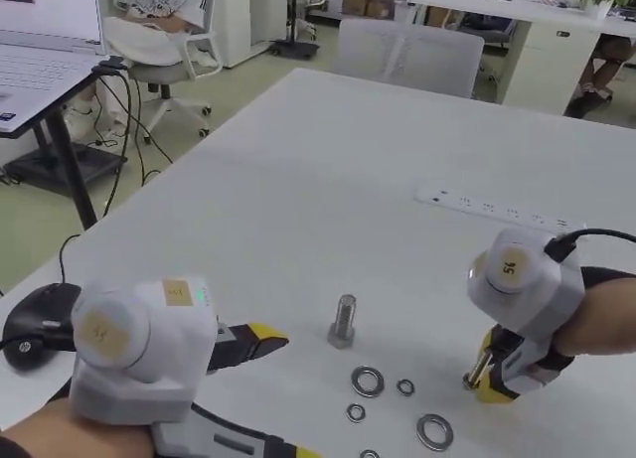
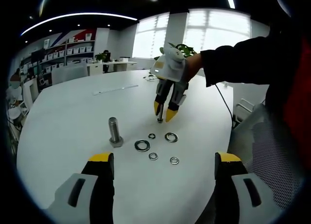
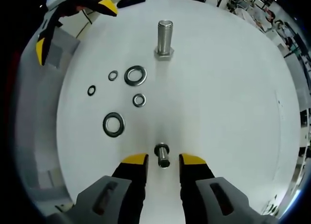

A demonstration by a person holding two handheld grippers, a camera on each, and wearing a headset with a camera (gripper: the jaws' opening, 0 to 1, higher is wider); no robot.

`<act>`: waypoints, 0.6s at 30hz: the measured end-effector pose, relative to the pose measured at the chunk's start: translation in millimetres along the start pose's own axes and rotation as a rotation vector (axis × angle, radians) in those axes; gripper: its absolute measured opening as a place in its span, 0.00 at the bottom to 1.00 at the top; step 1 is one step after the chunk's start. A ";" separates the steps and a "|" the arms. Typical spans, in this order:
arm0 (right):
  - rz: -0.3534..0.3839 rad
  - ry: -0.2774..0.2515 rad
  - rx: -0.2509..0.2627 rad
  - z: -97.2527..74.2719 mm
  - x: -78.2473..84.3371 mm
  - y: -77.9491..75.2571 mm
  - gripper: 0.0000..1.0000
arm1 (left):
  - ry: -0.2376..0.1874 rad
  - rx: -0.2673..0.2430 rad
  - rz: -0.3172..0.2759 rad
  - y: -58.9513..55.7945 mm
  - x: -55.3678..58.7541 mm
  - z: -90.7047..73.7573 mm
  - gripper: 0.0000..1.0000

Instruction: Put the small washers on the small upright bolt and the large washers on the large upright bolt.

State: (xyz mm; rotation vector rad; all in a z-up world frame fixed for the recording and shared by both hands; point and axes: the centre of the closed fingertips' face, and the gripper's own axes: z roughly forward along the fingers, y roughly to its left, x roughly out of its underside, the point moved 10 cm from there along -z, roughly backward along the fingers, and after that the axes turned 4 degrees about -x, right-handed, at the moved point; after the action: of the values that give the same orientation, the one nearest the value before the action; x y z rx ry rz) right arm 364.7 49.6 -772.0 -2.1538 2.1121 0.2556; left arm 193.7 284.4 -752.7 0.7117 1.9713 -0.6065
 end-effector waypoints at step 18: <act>-0.014 -0.051 0.014 -22.0 -13.5 4.1 0.34 | -0.006 0.000 0.003 -0.6 0.1 -0.9 0.85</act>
State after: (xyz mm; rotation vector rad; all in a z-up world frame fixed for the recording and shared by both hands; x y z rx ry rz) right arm 361.3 58.4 -747.6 -2.1306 2.0641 0.2911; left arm 192.7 284.6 -752.3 0.7120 1.9643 -0.6068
